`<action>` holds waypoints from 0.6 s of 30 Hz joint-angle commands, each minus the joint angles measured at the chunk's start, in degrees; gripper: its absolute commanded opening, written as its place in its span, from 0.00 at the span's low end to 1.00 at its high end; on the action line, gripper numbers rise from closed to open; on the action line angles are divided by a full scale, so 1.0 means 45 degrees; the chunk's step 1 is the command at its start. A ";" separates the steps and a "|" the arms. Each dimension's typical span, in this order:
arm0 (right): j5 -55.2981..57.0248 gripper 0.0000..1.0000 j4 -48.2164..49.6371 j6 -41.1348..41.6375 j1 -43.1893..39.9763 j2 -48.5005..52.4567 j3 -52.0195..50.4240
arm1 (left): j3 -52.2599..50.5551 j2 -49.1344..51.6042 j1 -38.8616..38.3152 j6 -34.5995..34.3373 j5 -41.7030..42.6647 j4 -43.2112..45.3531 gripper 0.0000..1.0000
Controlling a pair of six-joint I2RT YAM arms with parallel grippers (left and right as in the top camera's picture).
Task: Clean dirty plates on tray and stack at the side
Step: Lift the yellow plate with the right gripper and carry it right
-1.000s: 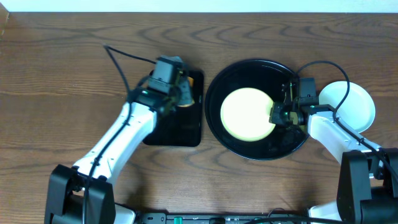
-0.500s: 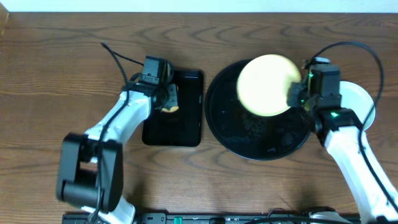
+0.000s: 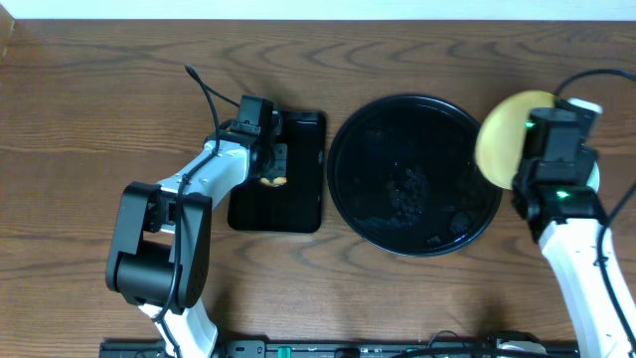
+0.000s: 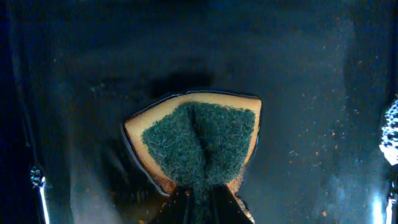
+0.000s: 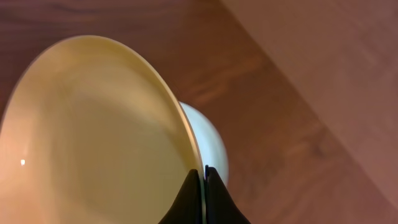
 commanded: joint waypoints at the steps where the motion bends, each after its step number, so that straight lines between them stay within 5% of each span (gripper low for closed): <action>1: 0.0146 0.01 -0.0078 0.0563 -0.1243 -0.0117 0.0267 | -0.0102 0.0554 0.0083 0.0267 0.0525 -0.0529 0.08; 7: -0.1695 0.01 -0.0160 0.1083 -0.3045 -0.0112 0.0267 | -0.0024 -0.0607 0.0078 0.0257 0.0763 -0.0165 0.08; 18: -0.2327 0.01 -0.0165 0.1219 -0.4163 -0.0112 0.0267 | -0.0204 0.0724 0.0078 0.0253 0.0767 -0.0165 0.08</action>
